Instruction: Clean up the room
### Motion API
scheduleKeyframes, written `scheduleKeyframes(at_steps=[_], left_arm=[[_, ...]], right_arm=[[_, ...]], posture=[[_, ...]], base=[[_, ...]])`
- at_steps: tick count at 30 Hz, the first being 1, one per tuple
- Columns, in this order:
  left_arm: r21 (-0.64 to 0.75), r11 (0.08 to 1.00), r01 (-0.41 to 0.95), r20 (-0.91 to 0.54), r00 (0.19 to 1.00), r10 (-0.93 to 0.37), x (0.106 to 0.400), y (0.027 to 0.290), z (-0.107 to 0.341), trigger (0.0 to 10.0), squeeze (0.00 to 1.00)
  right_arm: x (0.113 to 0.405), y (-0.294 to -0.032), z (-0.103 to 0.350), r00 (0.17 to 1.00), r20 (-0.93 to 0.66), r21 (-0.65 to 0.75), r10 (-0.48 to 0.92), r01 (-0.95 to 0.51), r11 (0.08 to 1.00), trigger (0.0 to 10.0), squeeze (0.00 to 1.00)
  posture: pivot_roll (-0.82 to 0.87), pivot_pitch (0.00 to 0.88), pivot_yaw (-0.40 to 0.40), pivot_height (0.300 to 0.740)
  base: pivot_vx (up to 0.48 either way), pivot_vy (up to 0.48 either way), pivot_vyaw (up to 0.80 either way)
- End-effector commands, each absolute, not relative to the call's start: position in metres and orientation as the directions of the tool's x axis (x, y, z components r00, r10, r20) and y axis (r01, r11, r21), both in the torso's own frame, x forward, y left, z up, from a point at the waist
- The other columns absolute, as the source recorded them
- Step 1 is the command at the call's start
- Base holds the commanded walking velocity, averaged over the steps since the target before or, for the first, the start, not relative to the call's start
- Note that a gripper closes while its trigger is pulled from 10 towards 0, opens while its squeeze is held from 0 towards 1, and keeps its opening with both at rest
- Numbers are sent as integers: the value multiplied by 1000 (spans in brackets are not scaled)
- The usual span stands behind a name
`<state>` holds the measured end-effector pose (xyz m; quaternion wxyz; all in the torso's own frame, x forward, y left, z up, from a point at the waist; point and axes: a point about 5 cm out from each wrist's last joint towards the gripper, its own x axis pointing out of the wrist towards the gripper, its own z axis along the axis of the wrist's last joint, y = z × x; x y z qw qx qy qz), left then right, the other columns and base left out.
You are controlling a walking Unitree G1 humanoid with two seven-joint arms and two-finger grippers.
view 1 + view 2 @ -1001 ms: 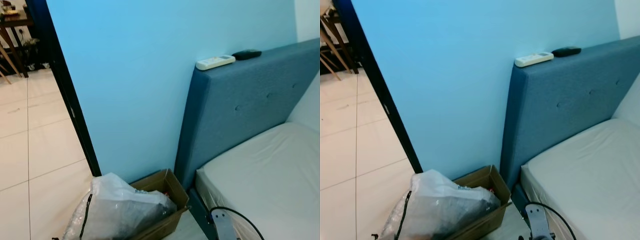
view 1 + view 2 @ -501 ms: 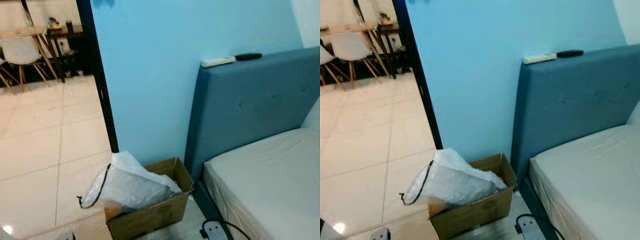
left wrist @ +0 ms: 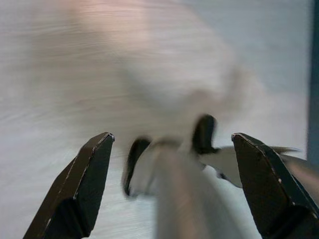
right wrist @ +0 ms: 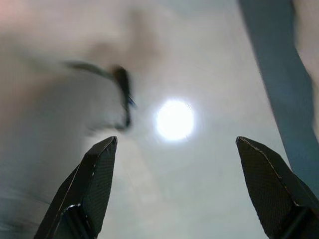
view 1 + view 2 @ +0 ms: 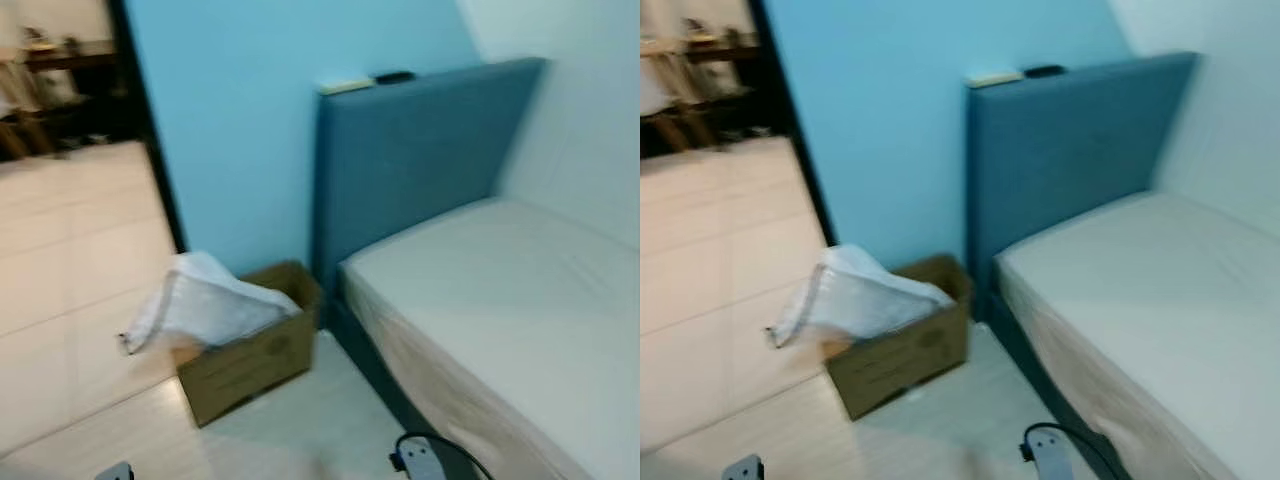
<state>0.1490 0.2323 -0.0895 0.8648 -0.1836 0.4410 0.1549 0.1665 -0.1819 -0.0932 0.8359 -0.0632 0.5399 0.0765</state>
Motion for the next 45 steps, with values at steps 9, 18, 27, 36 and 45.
scheduleKeyframes(at_steps=[9, 18, 27, 36, 45], left_arm=[[-174, 914, -367, -818, 570, 73, 153, 227, -89, 10000, 0], [-144, 952, -269, -813, 581, 41, 159, 220, -88, 10000, 0], [-134, 980, -146, -831, 555, -31, 157, 206, -91, 10000, 0], [-139, 979, -151, -835, 549, -33, 154, 204, -93, 10000, 0], [-145, 980, -137, -832, 553, -45, 158, 202, -92, 10000, 0]], right_arm=[[156, -173, -98, 363, -929, -11, 71, -219, 976, 10000, 0], [155, -178, -98, 361, -931, -30, 51, -215, 976, 10000, 0], [154, -179, -99, 359, -932, -42, 41, -219, 975, 10000, 0], [153, -182, -99, 369, -929, -58, 28, -220, 974, 10000, 0], [153, -181, -99, 359, -933, -52, 35, -232, 971, 10000, 0]], posture=[[16, 0, -20, 705], [12, 0, -12, 705], [12, 0, -16, 705], [12, 0, -24, 705], [10, 0, -22, 705]], base=[[-404, 0, -749], [0, 0, -738], [0, -317, -738], [0, -472, -572], [0, -469, 0]])
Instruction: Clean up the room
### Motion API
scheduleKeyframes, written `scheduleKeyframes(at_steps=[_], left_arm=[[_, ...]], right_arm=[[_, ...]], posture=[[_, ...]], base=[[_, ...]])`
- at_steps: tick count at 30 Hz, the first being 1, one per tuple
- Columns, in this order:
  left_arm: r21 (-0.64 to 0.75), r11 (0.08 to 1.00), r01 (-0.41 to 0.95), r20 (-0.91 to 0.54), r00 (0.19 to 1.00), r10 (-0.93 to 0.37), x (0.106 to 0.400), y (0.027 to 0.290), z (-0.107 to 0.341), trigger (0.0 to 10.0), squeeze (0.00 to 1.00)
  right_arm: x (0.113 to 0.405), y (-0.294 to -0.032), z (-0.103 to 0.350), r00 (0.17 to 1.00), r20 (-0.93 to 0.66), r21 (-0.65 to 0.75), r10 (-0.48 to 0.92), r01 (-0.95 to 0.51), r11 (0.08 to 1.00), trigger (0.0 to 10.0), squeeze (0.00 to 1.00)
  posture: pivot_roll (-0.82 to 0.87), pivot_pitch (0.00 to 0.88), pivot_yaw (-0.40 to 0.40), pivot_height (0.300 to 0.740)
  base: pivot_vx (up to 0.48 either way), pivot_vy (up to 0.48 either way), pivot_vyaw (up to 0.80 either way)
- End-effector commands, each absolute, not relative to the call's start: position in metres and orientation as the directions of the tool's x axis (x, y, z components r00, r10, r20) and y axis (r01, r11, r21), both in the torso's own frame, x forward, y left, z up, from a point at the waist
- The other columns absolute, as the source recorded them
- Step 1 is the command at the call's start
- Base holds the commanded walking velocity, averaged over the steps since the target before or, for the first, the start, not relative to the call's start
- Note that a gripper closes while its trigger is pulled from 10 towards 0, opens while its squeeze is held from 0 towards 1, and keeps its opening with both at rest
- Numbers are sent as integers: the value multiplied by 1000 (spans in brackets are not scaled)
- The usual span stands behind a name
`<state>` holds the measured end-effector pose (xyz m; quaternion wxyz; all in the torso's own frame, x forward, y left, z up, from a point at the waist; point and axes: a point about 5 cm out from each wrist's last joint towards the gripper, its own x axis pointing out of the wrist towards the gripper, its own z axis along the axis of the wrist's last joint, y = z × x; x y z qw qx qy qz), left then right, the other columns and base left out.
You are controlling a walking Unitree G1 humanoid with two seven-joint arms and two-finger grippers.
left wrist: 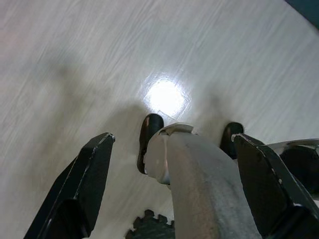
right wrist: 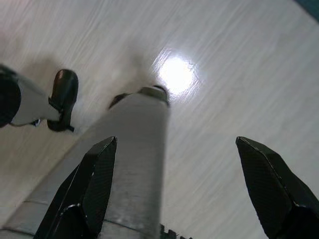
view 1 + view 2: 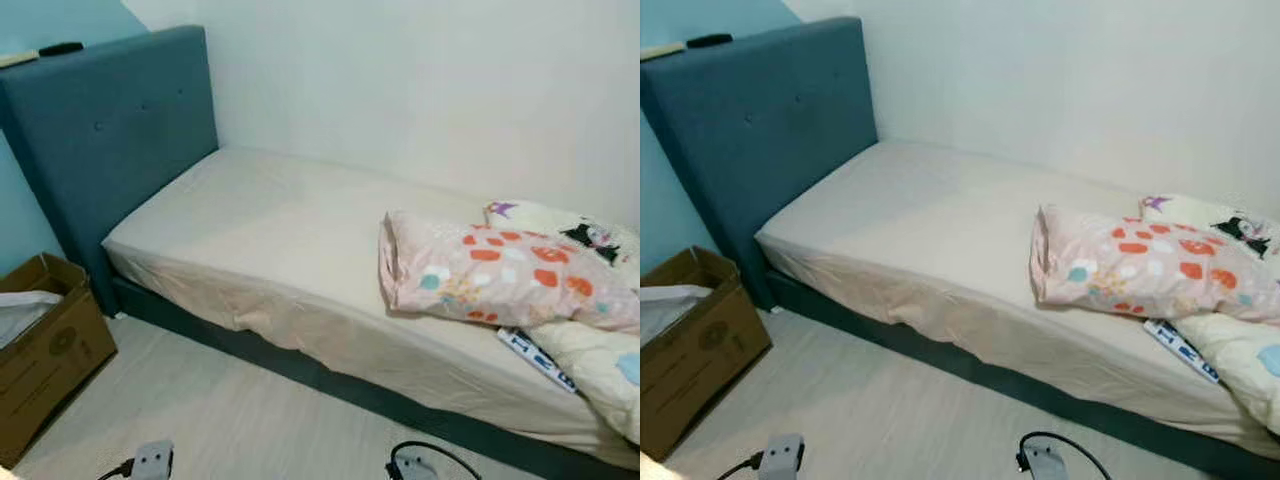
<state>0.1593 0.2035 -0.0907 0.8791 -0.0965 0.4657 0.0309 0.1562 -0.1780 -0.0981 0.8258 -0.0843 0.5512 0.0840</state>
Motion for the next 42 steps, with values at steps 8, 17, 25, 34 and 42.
scheduleKeyframes(at_steps=[8, 17, 25, 34, 42], left_arm=[[-150, 981, -122, -829, 556, -58, 161, 199, -91, 10000, 0], [-143, 978, -150, -825, 565, -34, 163, 203, -89, 10000, 0], [-158, 970, -185, -798, 602, -16, 175, 205, -84, 10000, 0], [-163, 973, -161, -788, 615, -31, 179, 203, -82, 10000, 0], [-179, 969, -173, -790, 612, -37, 176, 199, -84, 10000, 0]], right_arm=[[151, -180, -100, 354, -934, -46, 43, -241, 969, 10000, 0], [150, -180, -100, 361, -932, -38, 38, -201, 979, 10000, 0], [152, -181, -100, 379, -925, -46, 25, -176, 983, 10000, 0], [154, -179, -99, 383, -923, -35, 36, -177, 984, 10000, 0], [154, -181, -99, 380, -924, -39, 34, -183, 982, 10000, 0]], posture=[[0, 0, -17, 705], [-22, 0, 11, 705], [-20, 0, 18, 705], [-15, 0, 8, 705], [-18, 0, -3, 705]], base=[[0, -472, 0], [0, -460, -385], [0, -45, -580], [167, 0, 0], [408, 0, 0]])
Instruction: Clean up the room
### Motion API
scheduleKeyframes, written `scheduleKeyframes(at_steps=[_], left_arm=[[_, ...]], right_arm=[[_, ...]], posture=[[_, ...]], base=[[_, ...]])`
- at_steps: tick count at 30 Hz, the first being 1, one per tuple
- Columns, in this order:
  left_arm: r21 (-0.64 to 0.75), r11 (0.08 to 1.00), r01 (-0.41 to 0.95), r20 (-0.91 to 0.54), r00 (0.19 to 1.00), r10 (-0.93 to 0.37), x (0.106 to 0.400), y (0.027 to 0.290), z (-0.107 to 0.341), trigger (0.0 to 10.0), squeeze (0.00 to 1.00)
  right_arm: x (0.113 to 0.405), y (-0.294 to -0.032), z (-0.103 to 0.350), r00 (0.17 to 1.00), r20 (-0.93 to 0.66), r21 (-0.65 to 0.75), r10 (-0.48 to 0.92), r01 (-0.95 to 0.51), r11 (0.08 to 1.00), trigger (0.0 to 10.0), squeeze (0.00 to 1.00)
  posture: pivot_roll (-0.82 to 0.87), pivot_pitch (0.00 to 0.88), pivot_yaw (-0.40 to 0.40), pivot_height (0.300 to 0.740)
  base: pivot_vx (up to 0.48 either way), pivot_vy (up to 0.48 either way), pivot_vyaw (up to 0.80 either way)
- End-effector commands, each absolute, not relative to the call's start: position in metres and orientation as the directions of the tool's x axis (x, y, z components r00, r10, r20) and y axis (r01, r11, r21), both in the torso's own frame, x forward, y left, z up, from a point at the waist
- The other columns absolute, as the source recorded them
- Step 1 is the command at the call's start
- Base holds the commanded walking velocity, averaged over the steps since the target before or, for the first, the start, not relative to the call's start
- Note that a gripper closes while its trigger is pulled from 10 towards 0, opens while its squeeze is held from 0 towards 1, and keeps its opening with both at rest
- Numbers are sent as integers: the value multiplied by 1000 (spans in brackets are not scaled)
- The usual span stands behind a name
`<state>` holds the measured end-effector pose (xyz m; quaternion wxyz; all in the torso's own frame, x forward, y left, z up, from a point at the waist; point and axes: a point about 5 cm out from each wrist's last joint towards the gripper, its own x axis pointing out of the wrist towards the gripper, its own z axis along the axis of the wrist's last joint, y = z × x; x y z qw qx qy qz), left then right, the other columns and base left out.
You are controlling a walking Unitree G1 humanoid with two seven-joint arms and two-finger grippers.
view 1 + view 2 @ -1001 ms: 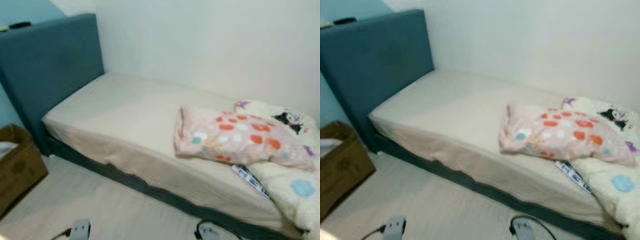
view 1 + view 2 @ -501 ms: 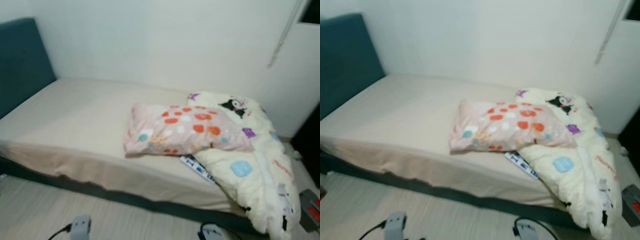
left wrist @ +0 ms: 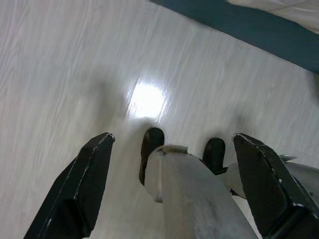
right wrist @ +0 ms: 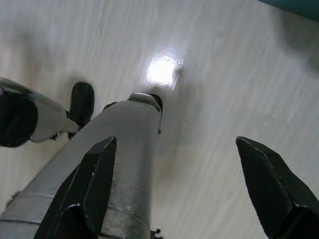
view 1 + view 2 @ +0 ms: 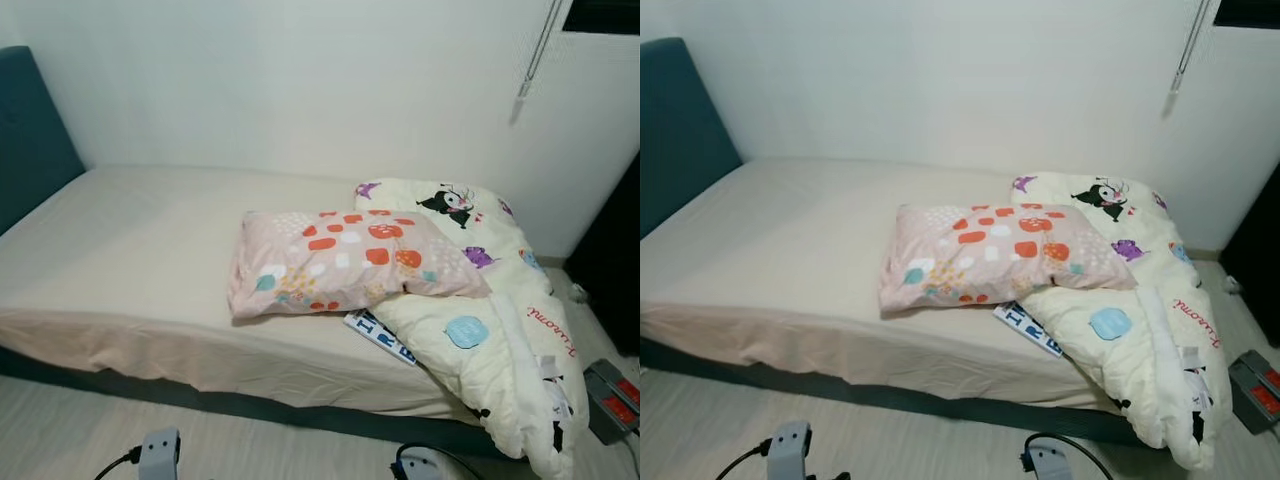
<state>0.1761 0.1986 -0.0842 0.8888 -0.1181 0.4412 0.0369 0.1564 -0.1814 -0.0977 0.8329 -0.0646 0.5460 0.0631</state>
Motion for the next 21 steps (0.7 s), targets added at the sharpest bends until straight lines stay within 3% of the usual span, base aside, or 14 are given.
scheduleKeyframes(at_steps=[1, 12, 17, 21], left_arm=[[-183, 967, -178, -790, 611, -37, 175, 199, -85, 10000, 0], [-195, 959, -203, -789, 613, -31, 172, 200, -85, 10000, 0], [-200, 957, -209, -788, 615, -30, 171, 199, -86, 10000, 0], [-200, 957, -209, -788, 615, -30, 171, 199, -86, 10000, 0]], right_arm=[[154, -182, -99, 382, -924, -40, 33, -182, 982, 10000, 0], [155, -182, -98, 386, -922, -40, 37, -188, 981, 10000, 0], [174, -177, -90, 496, -865, 57, 80, -62, 996, 10000, 0], [181, -177, -87, 527, -846, 73, 79, -32, 997, 10000, 0]], posture=[[-19, 0, -7, 705], [-9, 0, -21, 705], [-10, 0, -21, 705], [-10, 0, -21, 705]], base=[[390, 0, 0], [393, 0, 0], [376, 0, 0], [351, 0, 0]])
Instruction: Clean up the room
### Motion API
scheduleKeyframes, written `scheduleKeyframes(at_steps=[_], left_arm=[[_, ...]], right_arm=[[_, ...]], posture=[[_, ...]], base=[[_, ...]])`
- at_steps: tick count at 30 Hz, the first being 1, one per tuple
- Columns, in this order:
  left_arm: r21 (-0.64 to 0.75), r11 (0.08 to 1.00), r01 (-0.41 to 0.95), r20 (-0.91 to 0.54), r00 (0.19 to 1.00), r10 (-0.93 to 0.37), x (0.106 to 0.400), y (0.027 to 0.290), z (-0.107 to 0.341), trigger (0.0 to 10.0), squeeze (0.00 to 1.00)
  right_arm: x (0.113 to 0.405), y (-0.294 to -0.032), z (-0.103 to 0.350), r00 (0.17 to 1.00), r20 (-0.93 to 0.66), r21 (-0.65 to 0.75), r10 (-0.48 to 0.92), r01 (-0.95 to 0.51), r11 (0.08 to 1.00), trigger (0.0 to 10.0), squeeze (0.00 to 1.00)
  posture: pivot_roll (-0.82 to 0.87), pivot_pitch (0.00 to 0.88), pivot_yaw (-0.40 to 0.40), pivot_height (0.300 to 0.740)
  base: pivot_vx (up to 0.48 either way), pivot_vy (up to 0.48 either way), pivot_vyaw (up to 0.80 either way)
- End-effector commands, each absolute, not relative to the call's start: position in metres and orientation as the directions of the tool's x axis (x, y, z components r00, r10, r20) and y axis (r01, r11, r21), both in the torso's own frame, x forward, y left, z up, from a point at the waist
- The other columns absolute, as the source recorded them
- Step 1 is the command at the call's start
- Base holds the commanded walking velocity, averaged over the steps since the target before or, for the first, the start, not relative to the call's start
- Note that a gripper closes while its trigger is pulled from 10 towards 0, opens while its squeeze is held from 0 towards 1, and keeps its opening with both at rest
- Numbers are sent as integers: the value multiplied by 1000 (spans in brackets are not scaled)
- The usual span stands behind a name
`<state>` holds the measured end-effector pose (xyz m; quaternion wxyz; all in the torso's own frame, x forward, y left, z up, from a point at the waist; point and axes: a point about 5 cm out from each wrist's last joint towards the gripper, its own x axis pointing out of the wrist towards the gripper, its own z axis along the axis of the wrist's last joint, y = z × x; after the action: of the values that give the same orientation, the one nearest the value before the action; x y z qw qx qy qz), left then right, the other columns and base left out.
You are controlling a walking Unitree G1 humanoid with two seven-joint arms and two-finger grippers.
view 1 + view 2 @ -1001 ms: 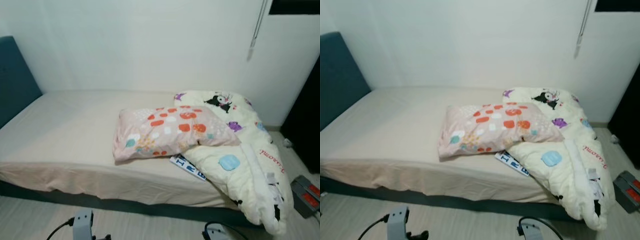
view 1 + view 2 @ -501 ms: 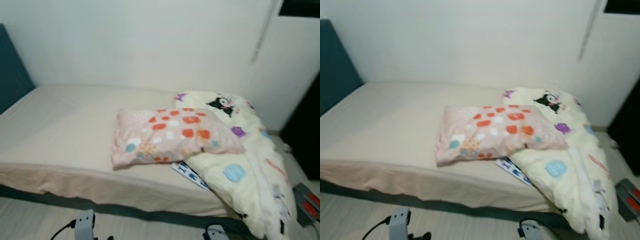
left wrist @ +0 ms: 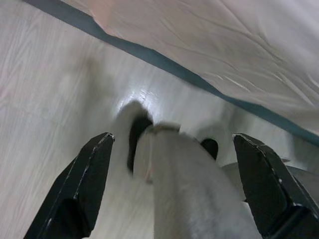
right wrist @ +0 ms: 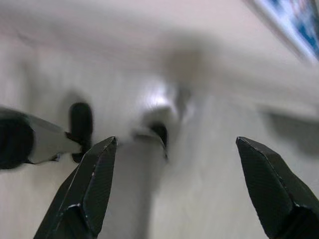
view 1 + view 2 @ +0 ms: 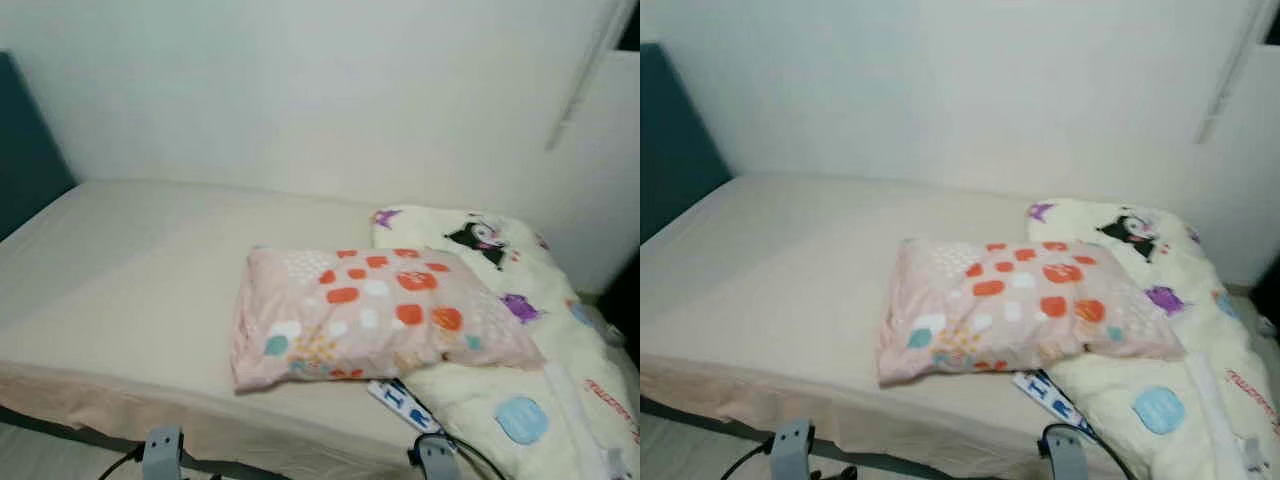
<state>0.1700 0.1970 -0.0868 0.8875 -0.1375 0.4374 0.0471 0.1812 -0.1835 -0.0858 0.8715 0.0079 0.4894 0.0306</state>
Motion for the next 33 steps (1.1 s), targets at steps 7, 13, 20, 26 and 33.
scheduleKeyframes(at_steps=[7, 13, 20, 26, 33], left_arm=[[-186, 959, -213, -790, 613, -17, 167, 204, -87, 10000, 0], [-169, 962, -216, -794, 608, -3, 158, 214, -88, 10000, 0], [-144, 970, -194, -795, 606, 3, 139, 234, -89, 10000, 0], [-115, 978, -173, -770, 638, 22, 127, 260, -82, 10000, 0], [-107, 976, -191, -754, 655, 45, 130, 270, -78, 10000, 0]], right_arm=[[241, -189, -49, 752, -657, 346, 46, 247, 905, 10000, 0], [275, -205, -18, 859, -511, 488, -23, 312, 815, 10000, 0], [284, -234, -3, 880, -447, 579, -159, 421, 698, 10000, 0], [283, -252, 1, 854, -467, 543, -228, 481, 689, 10000, 0], [285, -262, 6, 829, -498, 487, -256, 511, 708, 10000, 0]], posture=[[-11, 0, -3, 705], [29, 0, 18, 705], [92, 35, 57, 705], [154, 121, 92, 705], [150, 122, 80, 700]], base=[[0, 0, 0], [0, 0, 0], [0, 0, 0], [0, 0, 0], [0, 0, 0]])
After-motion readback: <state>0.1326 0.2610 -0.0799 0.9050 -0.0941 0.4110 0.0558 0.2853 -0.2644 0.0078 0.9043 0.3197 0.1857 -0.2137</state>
